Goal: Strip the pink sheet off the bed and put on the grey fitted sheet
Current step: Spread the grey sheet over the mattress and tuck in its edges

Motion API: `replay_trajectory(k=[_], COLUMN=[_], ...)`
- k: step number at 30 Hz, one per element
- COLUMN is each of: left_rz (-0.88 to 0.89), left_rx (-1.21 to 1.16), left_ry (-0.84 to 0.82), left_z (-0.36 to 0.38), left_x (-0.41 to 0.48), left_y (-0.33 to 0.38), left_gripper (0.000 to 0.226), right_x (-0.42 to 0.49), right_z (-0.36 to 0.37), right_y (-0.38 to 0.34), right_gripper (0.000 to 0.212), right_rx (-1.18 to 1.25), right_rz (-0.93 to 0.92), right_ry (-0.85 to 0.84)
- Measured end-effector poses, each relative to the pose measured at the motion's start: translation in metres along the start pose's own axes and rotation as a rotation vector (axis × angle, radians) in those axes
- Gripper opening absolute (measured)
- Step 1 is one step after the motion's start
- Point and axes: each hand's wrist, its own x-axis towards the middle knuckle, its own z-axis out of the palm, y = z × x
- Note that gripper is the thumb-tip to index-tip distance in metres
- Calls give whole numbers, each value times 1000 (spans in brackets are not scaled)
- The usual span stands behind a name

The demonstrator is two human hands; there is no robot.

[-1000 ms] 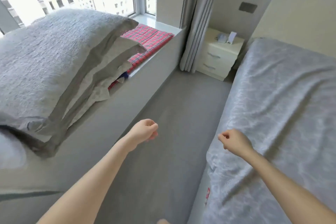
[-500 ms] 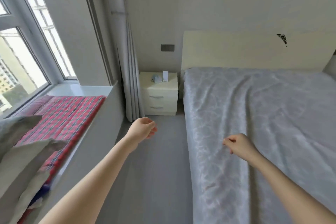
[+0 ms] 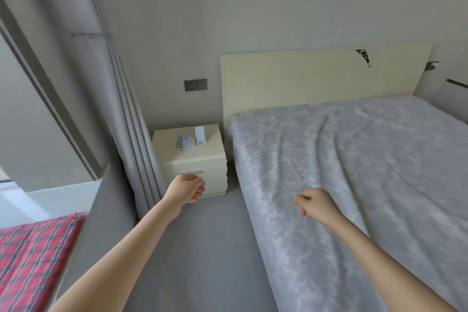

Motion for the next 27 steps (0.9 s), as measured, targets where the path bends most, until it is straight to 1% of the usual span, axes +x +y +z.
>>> replay_trajectory(k=[5,9,13,16,23,27], left_rz=[2,1,-2,-25,-167,-255], left_rx=[135,148,164,176,228,239], left_ry=[-115,-185,-229,-225,-209,-266], left_z=[2,23,52,70,104,112], left_x=[139,228,320,394,567,637], left_y=[38,65,80,86,98,87], left_gripper=[22,22,24,26,28,28], right_x=[86,151,238,313,489,561], right_z=[18,27,31,37,77,110], right_y=[-23,-32,-40,-47,-42,-40], right_gripper=[32,35,37,34,50,50], right_rx=[38,44,83,57,-131,-198], right_rz=[159,270,353,391,457,505], right_ry=[46,48,56,-8,-216,-281])
